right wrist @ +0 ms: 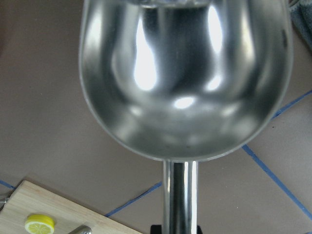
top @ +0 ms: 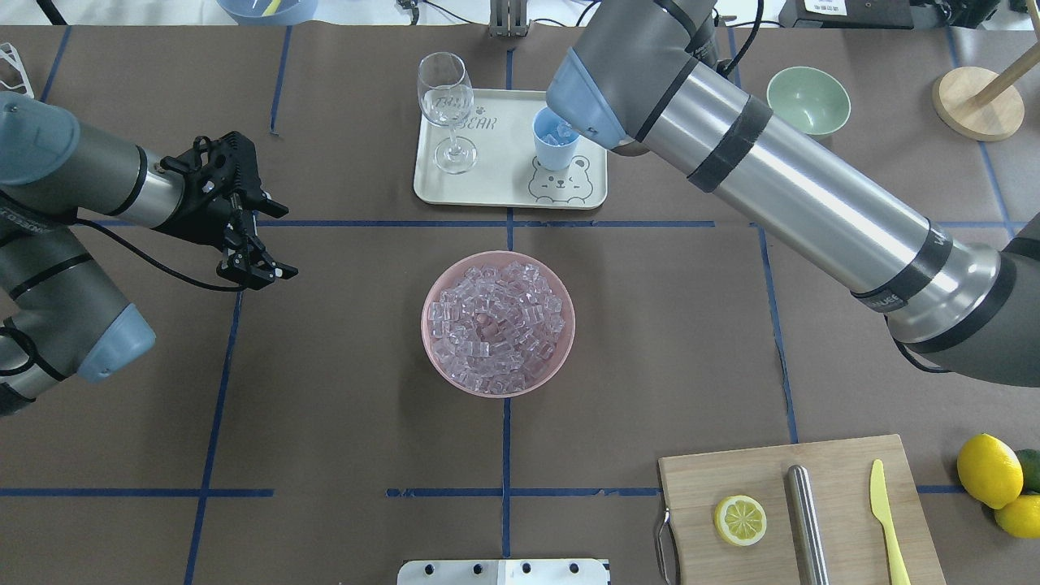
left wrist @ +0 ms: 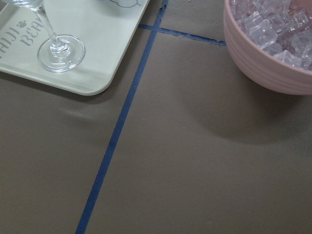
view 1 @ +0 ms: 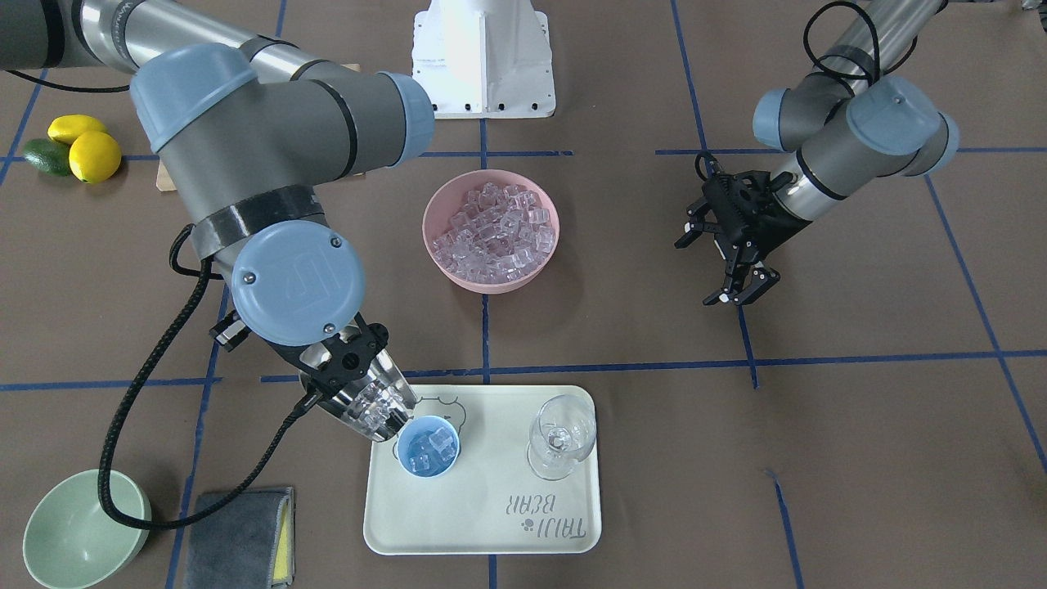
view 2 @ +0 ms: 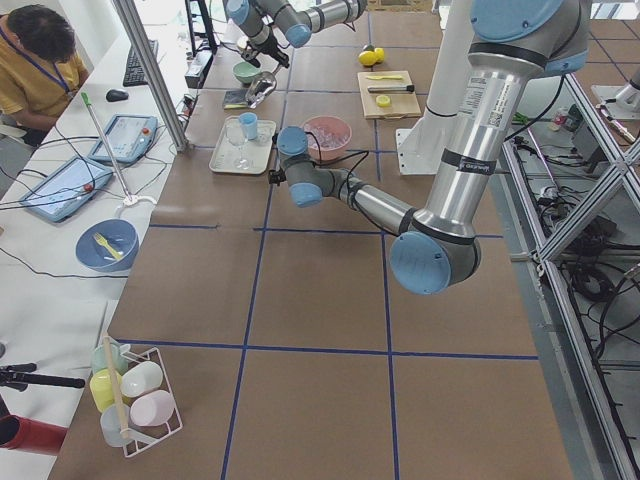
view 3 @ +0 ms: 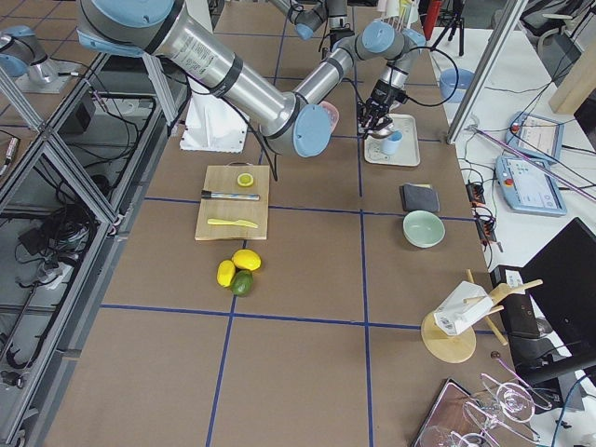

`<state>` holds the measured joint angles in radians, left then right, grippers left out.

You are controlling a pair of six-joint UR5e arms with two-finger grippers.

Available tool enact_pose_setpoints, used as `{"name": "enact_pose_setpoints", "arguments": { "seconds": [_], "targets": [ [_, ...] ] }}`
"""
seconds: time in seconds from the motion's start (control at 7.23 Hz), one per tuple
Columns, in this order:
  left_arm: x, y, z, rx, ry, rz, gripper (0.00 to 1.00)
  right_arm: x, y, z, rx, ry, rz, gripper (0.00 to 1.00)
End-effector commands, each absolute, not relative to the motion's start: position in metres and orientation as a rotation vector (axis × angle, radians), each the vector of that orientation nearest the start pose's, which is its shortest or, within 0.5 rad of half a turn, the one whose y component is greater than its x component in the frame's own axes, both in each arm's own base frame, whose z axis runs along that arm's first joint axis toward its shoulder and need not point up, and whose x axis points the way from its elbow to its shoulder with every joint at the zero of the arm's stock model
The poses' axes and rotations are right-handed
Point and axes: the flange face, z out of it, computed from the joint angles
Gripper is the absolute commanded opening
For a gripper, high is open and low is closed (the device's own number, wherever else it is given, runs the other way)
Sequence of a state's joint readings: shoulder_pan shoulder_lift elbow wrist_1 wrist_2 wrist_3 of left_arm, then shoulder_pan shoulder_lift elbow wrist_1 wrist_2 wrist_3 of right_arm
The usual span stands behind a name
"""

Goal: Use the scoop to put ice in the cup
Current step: 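Tilt the scoop with the right gripper to pour ice into the blue cup, then carry the empty scoop back toward its spot near the cutting board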

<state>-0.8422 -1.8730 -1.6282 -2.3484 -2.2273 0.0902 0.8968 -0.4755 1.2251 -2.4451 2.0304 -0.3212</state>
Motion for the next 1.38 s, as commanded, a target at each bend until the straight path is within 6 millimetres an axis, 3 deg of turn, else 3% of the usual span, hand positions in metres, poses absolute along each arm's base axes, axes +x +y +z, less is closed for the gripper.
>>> {"name": "enact_pose_setpoints", "arguments": {
  "seconds": [0.0,0.83,0.97,1.11,1.25],
  "targets": [
    [0.350,-0.501,0.373,0.898,0.945,1.076,1.00,-0.396,-0.646,0.187,-0.215,-0.418,-0.992,0.00],
    [0.350,-0.501,0.378,0.892,0.942,1.078,1.00,-0.383,-0.648,0.175,-0.227,-0.379,-1.022,0.00],
    [0.350,-0.501,0.378,0.891,0.942,1.077,1.00,-0.380,-0.645,0.182,-0.225,-0.384,-1.019,0.00],
    [0.350,-0.501,0.378,0.892,0.941,1.080,1.00,-0.364,-0.625,0.203,-0.185,-0.387,-1.009,0.00],
    [0.350,-0.501,0.378,0.894,0.942,1.082,1.00,-0.336,-0.596,0.231,-0.135,-0.415,-0.994,0.00]
  ]
}}
